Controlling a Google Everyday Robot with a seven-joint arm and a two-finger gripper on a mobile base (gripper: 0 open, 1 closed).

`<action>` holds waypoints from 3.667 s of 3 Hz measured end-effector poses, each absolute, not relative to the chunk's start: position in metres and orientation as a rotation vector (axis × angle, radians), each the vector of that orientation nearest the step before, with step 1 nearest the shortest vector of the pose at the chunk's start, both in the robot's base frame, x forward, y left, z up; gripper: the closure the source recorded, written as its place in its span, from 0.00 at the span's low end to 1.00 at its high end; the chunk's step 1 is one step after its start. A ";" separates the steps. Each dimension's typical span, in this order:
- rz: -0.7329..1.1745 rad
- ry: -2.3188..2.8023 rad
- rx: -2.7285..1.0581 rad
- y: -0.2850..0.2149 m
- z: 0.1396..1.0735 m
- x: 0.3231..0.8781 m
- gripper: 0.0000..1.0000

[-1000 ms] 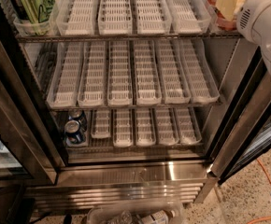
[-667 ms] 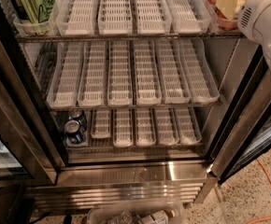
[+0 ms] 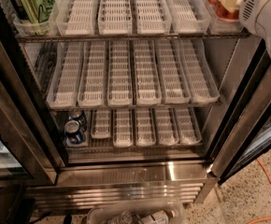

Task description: Pick coke can from top shelf of fridge

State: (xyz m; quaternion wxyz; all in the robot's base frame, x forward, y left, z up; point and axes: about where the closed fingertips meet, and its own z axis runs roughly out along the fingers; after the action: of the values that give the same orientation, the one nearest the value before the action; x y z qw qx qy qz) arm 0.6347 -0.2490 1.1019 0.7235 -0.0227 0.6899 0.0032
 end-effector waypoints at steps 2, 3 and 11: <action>0.021 1.533 -0.083 -0.239 1.107 0.616 1.00; 0.056 1.519 -0.107 -0.228 1.123 0.602 1.00; 0.330 1.733 -0.377 -0.142 1.037 0.555 1.00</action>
Offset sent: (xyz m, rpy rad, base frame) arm -0.0493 0.0281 0.0301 -0.0288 0.0302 0.0988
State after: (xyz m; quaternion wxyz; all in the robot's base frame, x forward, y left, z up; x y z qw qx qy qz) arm 0.5547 -0.1418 1.0369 0.6201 -0.1640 0.7537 0.1434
